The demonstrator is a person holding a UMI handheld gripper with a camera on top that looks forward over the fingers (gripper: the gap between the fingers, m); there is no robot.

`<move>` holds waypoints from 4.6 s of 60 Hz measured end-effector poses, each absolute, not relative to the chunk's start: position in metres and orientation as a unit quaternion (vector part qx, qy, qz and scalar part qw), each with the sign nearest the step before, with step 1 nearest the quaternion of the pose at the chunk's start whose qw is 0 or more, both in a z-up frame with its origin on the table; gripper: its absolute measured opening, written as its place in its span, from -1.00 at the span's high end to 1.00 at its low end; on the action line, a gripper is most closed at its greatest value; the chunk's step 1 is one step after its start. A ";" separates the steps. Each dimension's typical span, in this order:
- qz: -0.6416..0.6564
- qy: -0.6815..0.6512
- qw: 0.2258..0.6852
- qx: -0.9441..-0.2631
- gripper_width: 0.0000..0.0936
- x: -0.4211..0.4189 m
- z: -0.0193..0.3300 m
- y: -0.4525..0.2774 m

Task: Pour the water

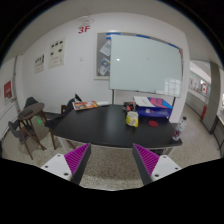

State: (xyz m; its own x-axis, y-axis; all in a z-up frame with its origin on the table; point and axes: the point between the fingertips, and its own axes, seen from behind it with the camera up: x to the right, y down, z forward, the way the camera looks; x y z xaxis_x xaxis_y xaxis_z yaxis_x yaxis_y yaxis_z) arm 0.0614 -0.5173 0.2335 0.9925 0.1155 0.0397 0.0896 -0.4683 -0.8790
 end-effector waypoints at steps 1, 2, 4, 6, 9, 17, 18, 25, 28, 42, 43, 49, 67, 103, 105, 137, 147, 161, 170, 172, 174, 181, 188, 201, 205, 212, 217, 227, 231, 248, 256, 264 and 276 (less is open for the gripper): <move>0.011 -0.057 0.509 -0.859 -0.79 0.073 0.226 -0.514; 0.008 -0.054 0.506 -0.861 -0.79 0.085 0.219 -0.511; 0.004 -0.048 0.501 -0.864 -0.79 0.108 0.204 -0.505; -0.002 -0.042 0.496 -0.867 -0.79 0.130 0.190 -0.495; -0.010 -0.032 0.489 -0.872 -0.79 0.167 0.169 -0.487; -0.039 -0.012 0.476 -0.878 -0.79 0.271 0.118 -0.453; -0.041 -0.010 0.475 -0.879 -0.79 0.284 0.112 -0.448; -0.054 0.010 0.475 -0.879 -0.79 0.367 0.083 -0.407; -0.058 0.019 0.477 -0.877 -0.79 0.400 0.074 -0.386; -0.060 0.041 0.511 -0.857 -0.79 0.506 0.059 -0.283; -0.060 0.042 0.514 -0.855 -0.79 0.511 0.059 -0.276; -0.056 0.036 0.532 -0.844 -0.78 0.528 0.061 -0.243; -0.061 0.025 0.585 -0.809 -0.10 0.547 0.066 -0.180; -0.272 -0.050 0.602 -0.749 0.18 0.526 0.210 -0.140; -0.300 -0.067 0.603 -0.736 0.18 0.521 0.228 -0.133; -0.612 -0.587 0.356 -0.393 0.18 0.287 0.224 0.014; -0.609 -0.649 0.301 -0.341 0.17 0.270 0.180 0.022; -0.585 -0.656 0.324 -0.351 0.18 0.272 0.181 0.019; -0.509 -0.572 0.432 -0.476 0.18 0.279 0.219 0.016; -0.484 -0.539 0.461 -0.513 0.18 0.285 0.232 0.016; -0.446 -0.504 0.495 -0.550 0.17 0.292 0.244 0.015; -0.285 -0.358 0.596 -0.660 0.18 0.301 0.279 0.021; -0.131 -0.228 0.634 -0.727 0.18 0.307 0.283 0.013; -0.014 -0.100 0.618 -0.780 0.18 0.374 0.202 0.012; 0.002 -0.089 0.604 -0.792 0.18 0.376 0.168 0.017; 0.021 -0.083 0.585 -0.807 0.18 0.373 0.117 0.014; 0.042 -0.076 0.571 -0.816 0.18 0.373 0.087 0.012; 0.037 -0.076 0.587 -0.805 0.14 0.372 0.063 0.006; 0.036 -0.064 0.590 -0.804 0.00 0.374 0.068 0.004; -0.001 -0.040 0.532 -0.846 -0.82 0.387 0.059 -0.023; -0.029 -0.045 0.531 -0.846 -0.81 0.382 0.080 -0.065; -0.055 -0.047 0.533 -0.843 -0.81 0.366 0.115 -0.131; -0.097 -0.044 0.526 -0.844 -0.80 0.328 0.160 -0.253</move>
State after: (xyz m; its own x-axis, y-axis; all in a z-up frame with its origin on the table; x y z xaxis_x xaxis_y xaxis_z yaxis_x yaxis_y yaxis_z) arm 0.3283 -0.2528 0.1595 0.9772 -0.0279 0.2105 0.1767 -0.4435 -0.8787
